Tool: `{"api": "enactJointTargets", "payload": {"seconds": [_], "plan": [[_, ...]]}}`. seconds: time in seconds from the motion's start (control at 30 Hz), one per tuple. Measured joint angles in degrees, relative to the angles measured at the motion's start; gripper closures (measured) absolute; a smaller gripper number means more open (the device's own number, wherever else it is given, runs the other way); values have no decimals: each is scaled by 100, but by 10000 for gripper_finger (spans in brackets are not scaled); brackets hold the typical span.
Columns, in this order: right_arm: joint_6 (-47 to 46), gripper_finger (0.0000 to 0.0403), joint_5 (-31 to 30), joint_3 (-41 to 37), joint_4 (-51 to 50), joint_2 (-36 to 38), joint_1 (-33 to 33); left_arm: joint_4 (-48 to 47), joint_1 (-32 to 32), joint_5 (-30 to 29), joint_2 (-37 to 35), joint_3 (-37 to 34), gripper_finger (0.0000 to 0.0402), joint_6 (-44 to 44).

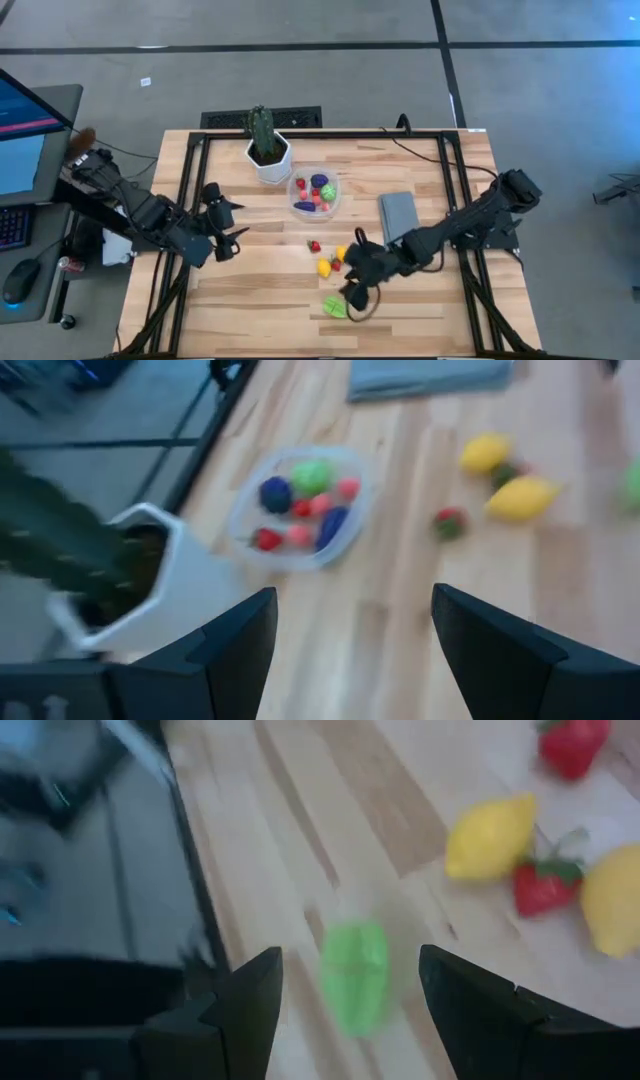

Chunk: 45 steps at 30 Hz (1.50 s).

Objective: Pick and placing Produce into tupperware
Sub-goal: Put the star fruit into the transparent bin

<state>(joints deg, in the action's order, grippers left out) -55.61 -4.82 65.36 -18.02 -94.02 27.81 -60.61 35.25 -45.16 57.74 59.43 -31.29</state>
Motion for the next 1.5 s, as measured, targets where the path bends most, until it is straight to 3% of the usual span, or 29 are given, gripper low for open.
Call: {"api": "enactJointTargets", "payload": {"seconds": [0.17, 0.53, 0.8, 1.17, 1.5], "plan": [[-286, 142, -62, 7, 691, -63, -7, -892, 234, -332, -341, -1, 144, -345], [-94, 142, 360, 585, 452, -1022, 199, -1363, 942, -927, -1374, -1, 144, -1583], [-387, 130, 356, 848, 301, -1517, 216, -1465, 989, -935, -1339, -1, 144, -1706], [-654, 40, 440, 855, 151, -1522, 129, -1589, 989, -742, -1320, -556, 144, -2111], [-739, 44, 494, 852, -413, -1526, 129, -1488, 1132, -741, -1314, -864, 143, -2402]]}}
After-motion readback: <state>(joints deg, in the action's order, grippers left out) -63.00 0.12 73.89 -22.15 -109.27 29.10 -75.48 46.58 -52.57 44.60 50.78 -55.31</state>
